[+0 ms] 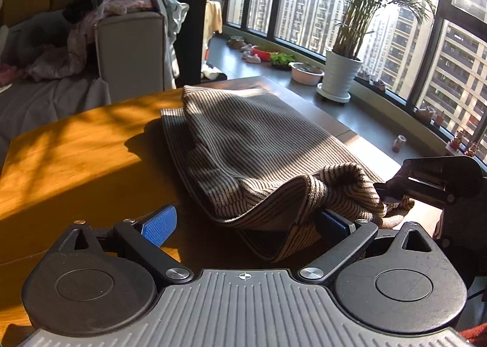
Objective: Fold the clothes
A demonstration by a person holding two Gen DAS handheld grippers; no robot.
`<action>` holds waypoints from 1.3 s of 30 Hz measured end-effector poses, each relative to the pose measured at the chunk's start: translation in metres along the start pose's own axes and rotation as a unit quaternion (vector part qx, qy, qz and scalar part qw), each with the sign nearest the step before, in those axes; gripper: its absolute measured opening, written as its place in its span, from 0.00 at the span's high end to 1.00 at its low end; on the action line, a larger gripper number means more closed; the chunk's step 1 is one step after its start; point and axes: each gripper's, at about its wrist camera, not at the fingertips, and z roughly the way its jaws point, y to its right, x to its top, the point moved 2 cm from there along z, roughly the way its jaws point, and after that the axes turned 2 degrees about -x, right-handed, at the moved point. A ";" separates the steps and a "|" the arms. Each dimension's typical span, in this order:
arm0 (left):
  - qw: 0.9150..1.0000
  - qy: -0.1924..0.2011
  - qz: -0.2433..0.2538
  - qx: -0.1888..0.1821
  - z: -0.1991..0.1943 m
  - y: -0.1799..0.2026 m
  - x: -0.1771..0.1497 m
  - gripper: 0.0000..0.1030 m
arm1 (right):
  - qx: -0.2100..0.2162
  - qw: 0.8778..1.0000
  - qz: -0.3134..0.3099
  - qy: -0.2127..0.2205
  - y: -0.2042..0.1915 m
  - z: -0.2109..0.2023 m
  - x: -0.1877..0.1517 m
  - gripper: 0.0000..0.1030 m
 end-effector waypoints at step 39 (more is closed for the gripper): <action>0.998 -0.006 -0.048 -0.044 0.053 -0.022 0.013 0.30 | 0.099 0.979 -0.177 0.014 0.077 -0.088 0.090 0.75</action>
